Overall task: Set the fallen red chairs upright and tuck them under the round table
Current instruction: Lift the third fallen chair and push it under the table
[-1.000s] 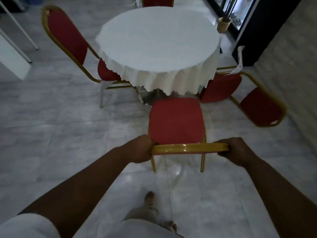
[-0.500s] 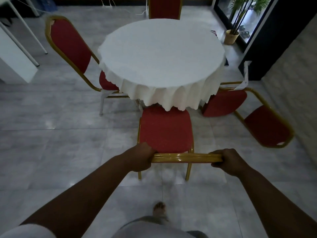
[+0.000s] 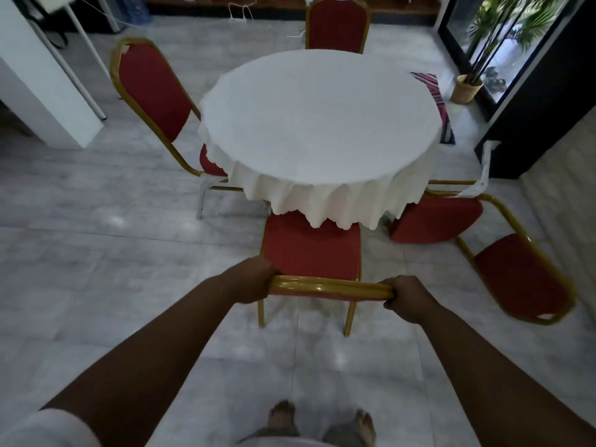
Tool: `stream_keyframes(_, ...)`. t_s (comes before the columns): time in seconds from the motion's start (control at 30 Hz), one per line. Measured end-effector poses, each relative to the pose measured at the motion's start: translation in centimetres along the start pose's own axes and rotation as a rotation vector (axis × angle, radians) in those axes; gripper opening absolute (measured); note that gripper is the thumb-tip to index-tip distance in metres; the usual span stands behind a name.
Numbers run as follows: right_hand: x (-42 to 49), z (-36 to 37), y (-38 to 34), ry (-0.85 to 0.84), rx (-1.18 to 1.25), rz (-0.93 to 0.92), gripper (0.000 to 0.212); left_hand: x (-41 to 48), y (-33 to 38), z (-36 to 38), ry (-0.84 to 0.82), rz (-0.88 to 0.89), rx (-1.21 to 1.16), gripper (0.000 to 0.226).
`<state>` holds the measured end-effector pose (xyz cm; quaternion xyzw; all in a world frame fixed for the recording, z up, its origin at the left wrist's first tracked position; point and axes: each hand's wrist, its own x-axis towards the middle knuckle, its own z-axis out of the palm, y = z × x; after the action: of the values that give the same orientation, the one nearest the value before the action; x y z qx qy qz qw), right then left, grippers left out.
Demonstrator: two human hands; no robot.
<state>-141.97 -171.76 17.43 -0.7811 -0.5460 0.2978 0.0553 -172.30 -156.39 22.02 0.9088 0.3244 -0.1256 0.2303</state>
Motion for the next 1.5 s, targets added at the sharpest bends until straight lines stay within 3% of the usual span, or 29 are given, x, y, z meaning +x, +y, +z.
stream_keyframes(0.27,3.3,-1.3,0.1,-0.002,0.014,0.012,0.028,2.6,-0.5,-1.6,0.033,-0.046,0.024,0.018)
stream_keyframes(0.8,5.4,-2.6,-0.8,0.016,-0.072,0.026,0.022,5.0,-2.3,-2.0,0.070,-0.055,0.026,0.024)
stream_keyframes(0.97,5.2,-3.2,-2.1,-0.029,-0.114,-0.140,0.031,5.2,-2.2,-1.6,0.071,-0.022,0.040,0.022)
stream_keyframes(1.07,5.8,-3.0,-3.3,-0.012,-0.188,-0.191,0.021,5.3,-2.5,-1.6,0.062,-0.025,0.036,0.021)
stream_keyframes(1.3,7.5,-3.4,-3.6,-0.008,-0.234,-0.127,0.010,6.4,-2.9,-2.9,0.049,-0.061,0.031,0.019)
stream_keyframes(1.5,8.4,-4.5,-3.3,-0.008,-0.252,-0.130,0.018,7.7,-2.4,-3.7,0.048,-0.025,0.052,0.018)
